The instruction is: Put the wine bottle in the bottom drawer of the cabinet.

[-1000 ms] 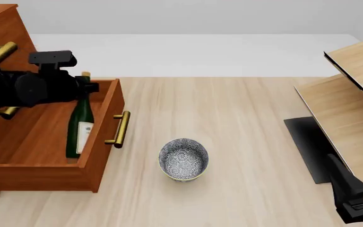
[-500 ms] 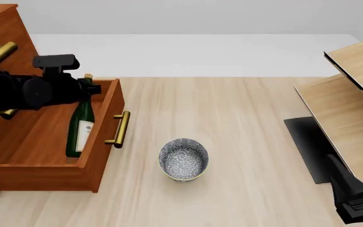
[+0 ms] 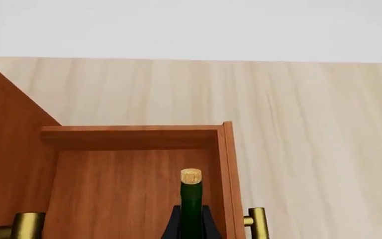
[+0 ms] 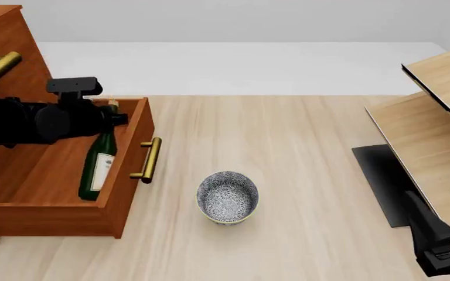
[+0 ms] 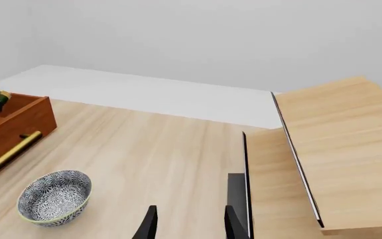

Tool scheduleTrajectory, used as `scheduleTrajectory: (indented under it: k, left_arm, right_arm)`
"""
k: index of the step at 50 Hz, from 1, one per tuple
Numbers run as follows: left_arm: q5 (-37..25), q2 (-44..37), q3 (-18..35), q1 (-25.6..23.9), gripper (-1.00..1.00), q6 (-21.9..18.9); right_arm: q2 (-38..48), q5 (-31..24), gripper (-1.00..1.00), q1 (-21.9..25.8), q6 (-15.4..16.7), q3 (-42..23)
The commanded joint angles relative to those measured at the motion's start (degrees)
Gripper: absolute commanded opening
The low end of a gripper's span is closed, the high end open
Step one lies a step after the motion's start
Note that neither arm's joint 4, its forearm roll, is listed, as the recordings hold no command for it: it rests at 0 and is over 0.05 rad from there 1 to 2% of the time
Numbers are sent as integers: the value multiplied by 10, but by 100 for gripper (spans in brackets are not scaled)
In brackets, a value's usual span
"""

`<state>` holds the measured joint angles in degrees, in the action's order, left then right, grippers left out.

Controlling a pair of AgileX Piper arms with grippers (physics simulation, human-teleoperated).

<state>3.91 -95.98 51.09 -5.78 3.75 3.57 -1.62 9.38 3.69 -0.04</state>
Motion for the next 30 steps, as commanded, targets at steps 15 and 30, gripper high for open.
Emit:
scheduleTrajectory:
  k: [15,30]
  left_arm:
    - [-14,-32,-31,12,-100,-12]
    - [-21,-24,-32,10,-100,-6]
  right_arm:
    - [-1,-2,100,1,0,0]
    - [-2,-2,100,2,1,0]
